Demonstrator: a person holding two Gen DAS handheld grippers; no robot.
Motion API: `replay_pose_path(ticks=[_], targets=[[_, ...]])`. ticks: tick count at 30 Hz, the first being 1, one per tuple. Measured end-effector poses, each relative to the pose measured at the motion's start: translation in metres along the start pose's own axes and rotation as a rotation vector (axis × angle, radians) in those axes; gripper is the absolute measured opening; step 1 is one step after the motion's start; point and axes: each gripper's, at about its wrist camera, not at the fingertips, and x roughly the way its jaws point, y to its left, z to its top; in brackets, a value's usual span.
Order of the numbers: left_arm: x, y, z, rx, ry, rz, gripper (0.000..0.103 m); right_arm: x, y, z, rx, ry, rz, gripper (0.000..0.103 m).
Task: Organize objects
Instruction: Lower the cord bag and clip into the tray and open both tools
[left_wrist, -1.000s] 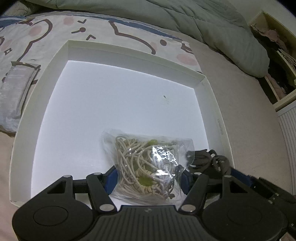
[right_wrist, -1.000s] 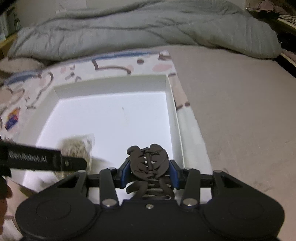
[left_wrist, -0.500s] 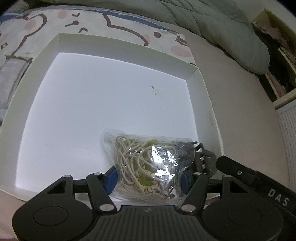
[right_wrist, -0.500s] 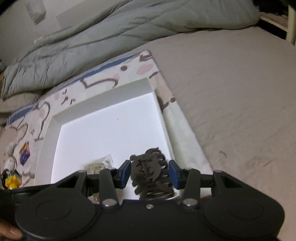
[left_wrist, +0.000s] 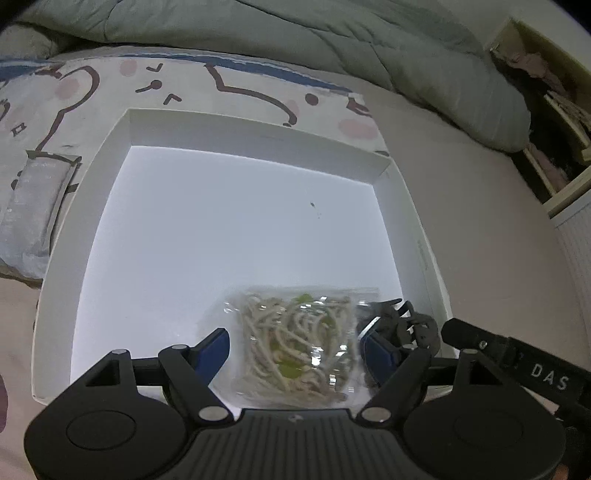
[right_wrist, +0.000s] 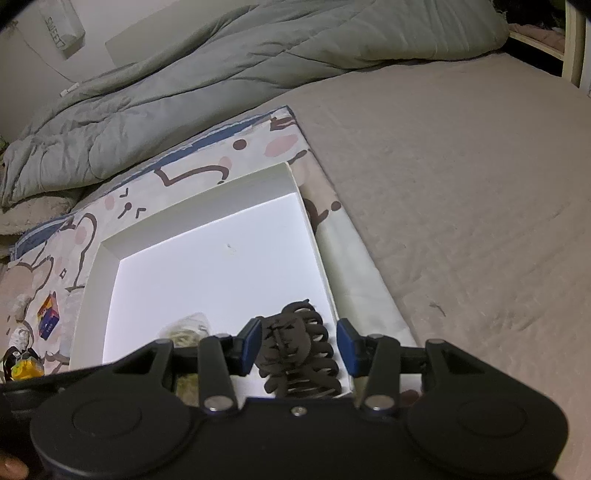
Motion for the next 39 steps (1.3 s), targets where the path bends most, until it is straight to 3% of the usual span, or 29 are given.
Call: replay_pose_path(ticks=[7, 11, 15, 18, 21, 31, 39], targets=[[-0.002, 0.011, 0.007, -0.081, 0.048, -0.111, 0.084, -0.002, 0.000, 0.001, 0.015, -0.009, 0.001, 0.046], [-0.011, 0.009, 0.009, 0.007, -0.015, -0.042, 0.081, -0.003, 0.001, 0.002, 0.017, -0.014, 0.004, 0.046], [-0.012, 0.017, 0.013, 0.047, -0.037, 0.002, 0.063, -0.002, 0.002, 0.001, 0.004, -0.009, -0.004, 0.046], [-0.009, 0.024, 0.014, 0.051, -0.024, -0.011, 0.046, -0.002, 0.004, 0.001, -0.008, -0.005, -0.007, 0.046], [0.000, 0.026, 0.010, 0.049, 0.005, -0.032, 0.037, 0.000, 0.005, 0.001, -0.011, -0.001, -0.010, 0.046], [0.027, 0.010, -0.008, 0.001, 0.069, -0.042, 0.037, 0.003, 0.004, 0.000, -0.028, 0.017, -0.016, 0.046], [0.025, 0.004, -0.005, 0.060, 0.074, -0.020, 0.039, 0.006, 0.006, -0.002, -0.045, 0.028, -0.018, 0.046]])
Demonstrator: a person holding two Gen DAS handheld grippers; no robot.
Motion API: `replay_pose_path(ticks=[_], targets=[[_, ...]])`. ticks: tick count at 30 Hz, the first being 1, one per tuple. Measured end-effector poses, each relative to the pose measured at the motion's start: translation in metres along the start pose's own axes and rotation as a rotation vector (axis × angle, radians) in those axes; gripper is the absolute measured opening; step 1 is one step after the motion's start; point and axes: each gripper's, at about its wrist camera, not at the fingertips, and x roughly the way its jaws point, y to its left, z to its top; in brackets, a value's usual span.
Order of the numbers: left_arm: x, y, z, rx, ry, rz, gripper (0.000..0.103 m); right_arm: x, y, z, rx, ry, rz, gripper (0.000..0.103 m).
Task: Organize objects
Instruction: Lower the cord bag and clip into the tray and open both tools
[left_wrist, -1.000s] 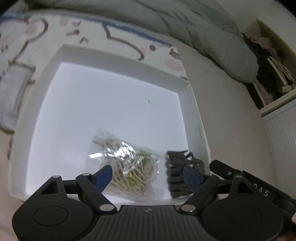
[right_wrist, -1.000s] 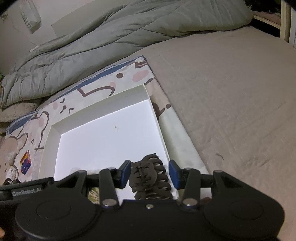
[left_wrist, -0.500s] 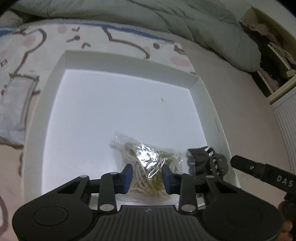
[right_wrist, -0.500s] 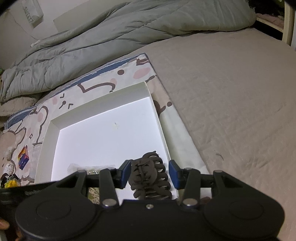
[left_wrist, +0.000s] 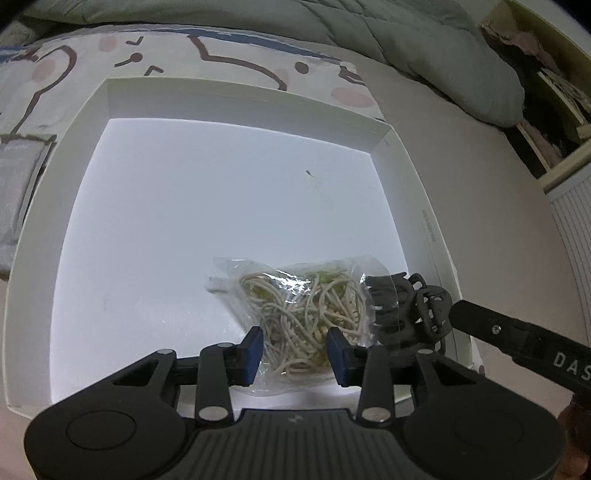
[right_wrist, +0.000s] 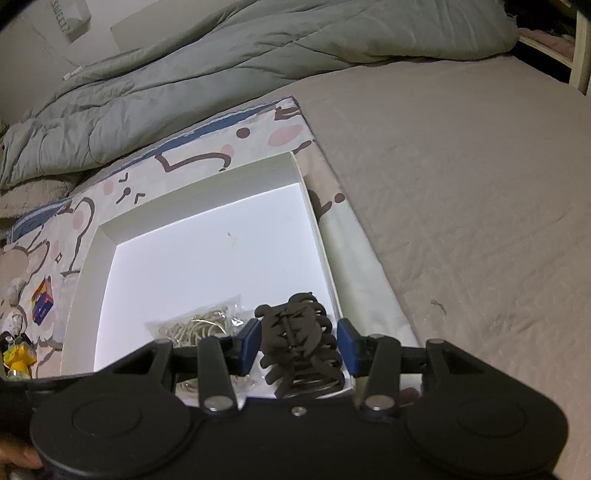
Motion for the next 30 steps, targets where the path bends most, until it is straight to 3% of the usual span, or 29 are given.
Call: replay_pose_path(ticks=[8, 16, 21, 30], targets=[[-0.026, 0.002, 0.007, 0.095, -0.020, 0.042, 0.041, -0.012, 0.008, -0.001, -0.019, -0.030, 0.002, 0.047], [-0.059, 0.010, 0.002, 0.152, -0.058, 0.060, 0.059, -0.034, 0.029, -0.006, -0.063, -0.057, 0.007, 0.050], [-0.086, 0.019, -0.003, 0.156, -0.109, 0.083, 0.085, -0.049, 0.045, -0.012, -0.083, -0.072, -0.027, 0.058], [-0.118, 0.029, -0.012, 0.212, -0.158, 0.125, 0.099, -0.072, 0.056, -0.022, -0.091, -0.121, -0.063, 0.071]])
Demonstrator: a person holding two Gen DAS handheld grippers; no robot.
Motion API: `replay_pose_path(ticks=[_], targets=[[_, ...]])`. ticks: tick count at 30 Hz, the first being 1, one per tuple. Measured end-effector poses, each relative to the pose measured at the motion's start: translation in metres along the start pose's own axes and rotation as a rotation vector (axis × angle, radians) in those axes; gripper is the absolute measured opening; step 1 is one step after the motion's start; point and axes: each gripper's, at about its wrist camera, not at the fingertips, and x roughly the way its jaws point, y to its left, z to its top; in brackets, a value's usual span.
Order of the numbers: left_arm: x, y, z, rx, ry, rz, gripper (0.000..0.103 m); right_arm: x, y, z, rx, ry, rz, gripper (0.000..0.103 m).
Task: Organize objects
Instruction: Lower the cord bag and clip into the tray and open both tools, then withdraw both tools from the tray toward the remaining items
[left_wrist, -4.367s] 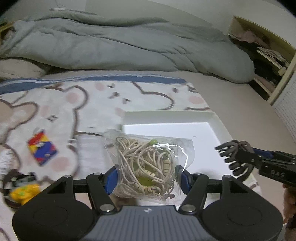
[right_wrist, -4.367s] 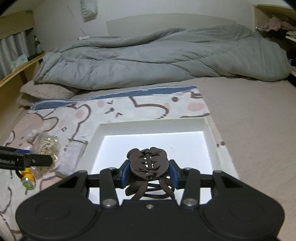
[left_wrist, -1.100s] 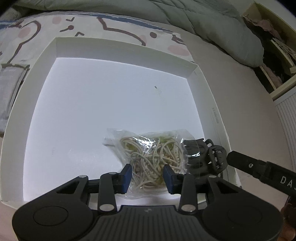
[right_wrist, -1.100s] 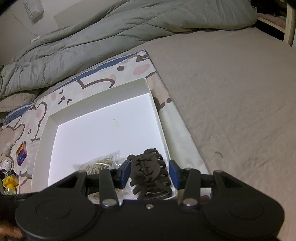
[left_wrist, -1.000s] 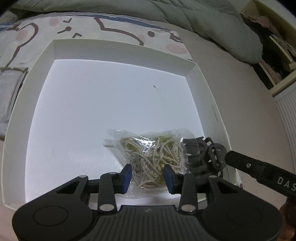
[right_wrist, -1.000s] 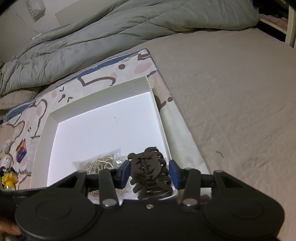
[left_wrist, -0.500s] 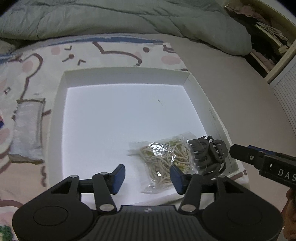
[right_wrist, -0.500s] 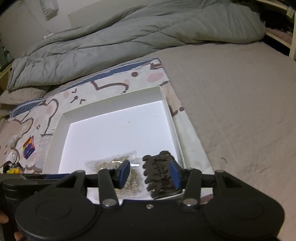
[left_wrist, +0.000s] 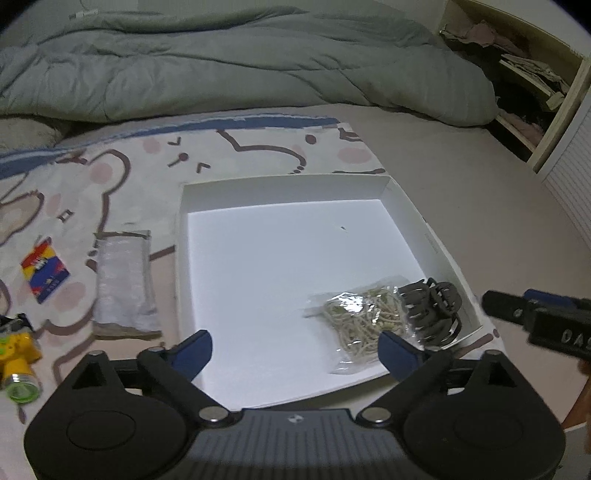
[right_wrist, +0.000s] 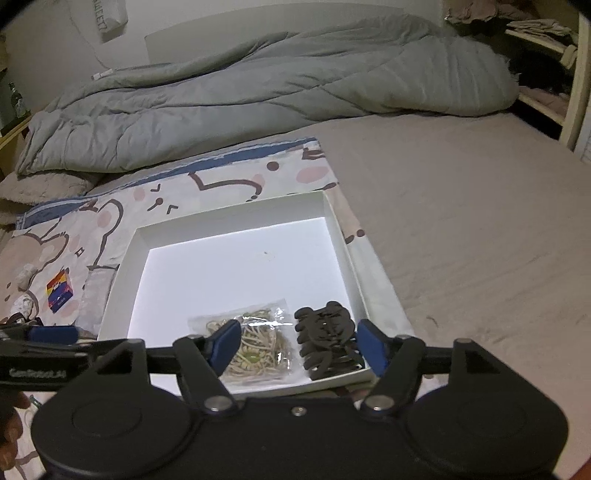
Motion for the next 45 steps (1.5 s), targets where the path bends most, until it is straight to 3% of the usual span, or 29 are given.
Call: replay_pose_path(ticks=[8, 14, 19, 45], targets=[[-0.013, 0.023, -0.011, -0.018, -0.025, -0.001, 0.103, -0.019, 0.006, -0.006, -0.024, -0.047, -0.032, 0.086], [-0.013, 0.035, -0.013, -0.039, -0.036, -0.013, 0.103, -0.022, 0.009, -0.015, -0.018, -0.055, -0.052, 0.098], [-0.015, 0.039, -0.015, -0.025, -0.057, -0.019, 0.103, -0.016, 0.009, -0.024, -0.013, -0.037, -0.075, 0.103], [-0.041, 0.105, -0.023, -0.056, -0.101, 0.047, 0.103, -0.008, 0.065, -0.015, -0.036, -0.066, -0.002, 0.103]])
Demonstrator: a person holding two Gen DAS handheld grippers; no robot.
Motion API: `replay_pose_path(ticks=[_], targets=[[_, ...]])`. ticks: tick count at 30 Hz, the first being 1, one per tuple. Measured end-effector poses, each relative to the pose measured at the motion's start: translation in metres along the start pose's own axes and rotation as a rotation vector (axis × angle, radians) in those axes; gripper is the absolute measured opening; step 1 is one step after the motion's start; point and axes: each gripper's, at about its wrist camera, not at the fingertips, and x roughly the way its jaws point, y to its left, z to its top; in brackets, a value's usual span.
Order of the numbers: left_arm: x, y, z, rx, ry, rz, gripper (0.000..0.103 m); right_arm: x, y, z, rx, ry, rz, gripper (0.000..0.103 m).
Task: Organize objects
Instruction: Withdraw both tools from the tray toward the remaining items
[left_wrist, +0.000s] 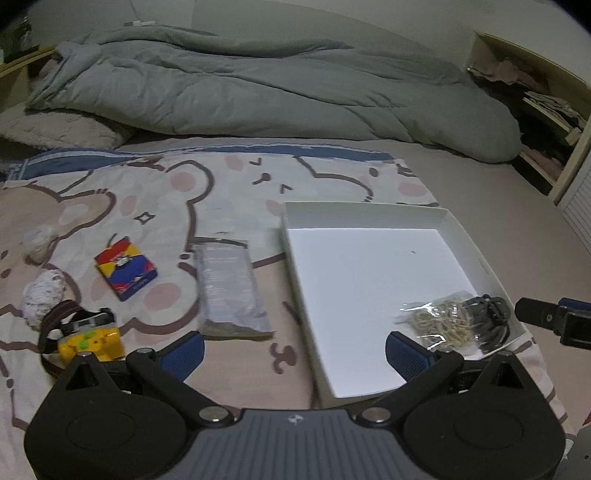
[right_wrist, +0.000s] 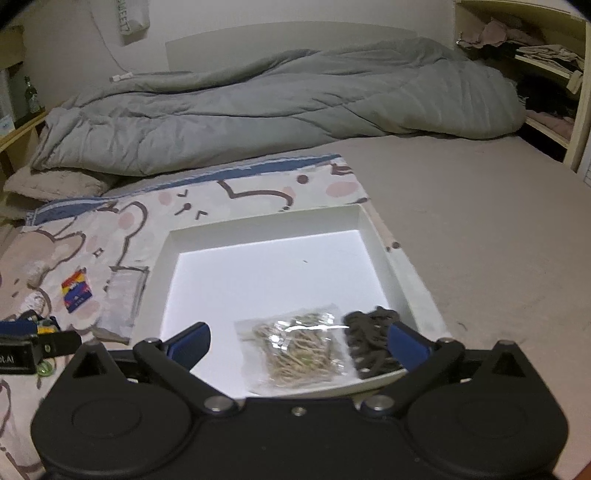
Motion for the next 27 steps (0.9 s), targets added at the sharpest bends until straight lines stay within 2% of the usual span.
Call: replay_pose_path(ticks=[9, 27], targets=[[-0.016, 0.046, 0.000, -0.031, -0.022, 0.057, 0.103, 0.007, 0.045, 0.008, -0.036, -0.020, 0.066, 0.103], [-0.046, 0.126, -0.006, -0.087, -0.059, 0.137, 0.103, 0.025, 0.150, 0.006, -0.177, 0.002, 0.198, 0.103]])
